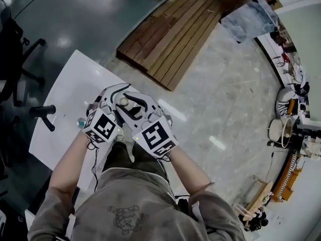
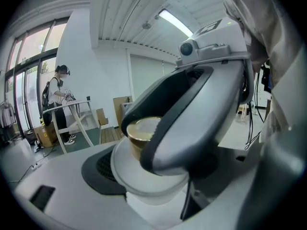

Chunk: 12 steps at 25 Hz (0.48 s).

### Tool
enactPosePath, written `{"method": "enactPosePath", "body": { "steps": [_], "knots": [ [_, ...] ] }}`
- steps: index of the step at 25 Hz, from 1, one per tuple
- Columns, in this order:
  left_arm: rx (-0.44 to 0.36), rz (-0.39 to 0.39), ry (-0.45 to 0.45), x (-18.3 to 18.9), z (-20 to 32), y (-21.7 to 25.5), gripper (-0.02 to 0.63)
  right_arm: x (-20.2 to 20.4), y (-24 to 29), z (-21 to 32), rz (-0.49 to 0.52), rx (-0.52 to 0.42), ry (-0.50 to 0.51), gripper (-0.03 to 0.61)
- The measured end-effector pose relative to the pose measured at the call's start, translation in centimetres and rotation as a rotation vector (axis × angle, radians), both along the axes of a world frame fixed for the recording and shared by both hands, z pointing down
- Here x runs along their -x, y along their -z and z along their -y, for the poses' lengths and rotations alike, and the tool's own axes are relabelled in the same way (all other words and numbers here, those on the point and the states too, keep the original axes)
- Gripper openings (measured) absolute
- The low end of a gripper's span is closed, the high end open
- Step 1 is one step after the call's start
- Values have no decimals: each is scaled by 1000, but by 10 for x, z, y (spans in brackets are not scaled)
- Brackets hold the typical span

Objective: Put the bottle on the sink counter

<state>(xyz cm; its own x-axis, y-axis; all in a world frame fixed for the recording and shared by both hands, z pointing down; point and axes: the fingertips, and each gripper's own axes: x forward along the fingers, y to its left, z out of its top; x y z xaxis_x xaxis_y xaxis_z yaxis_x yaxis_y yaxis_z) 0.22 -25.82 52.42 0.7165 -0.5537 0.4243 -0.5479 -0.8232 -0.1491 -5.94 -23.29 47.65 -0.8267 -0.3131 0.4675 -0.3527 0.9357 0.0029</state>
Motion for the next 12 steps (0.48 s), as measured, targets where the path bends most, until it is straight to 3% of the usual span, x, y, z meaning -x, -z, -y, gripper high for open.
{"method": "enactPosePath", "body": {
  "steps": [4,12],
  "knots": [
    [6,45,-1,1,3,-28,333,-2,-28,3,-16,30,6,144],
    [54,25,4,0,10,-70,333,-1,-69,13,-37,79,10,144]
  ]
}}
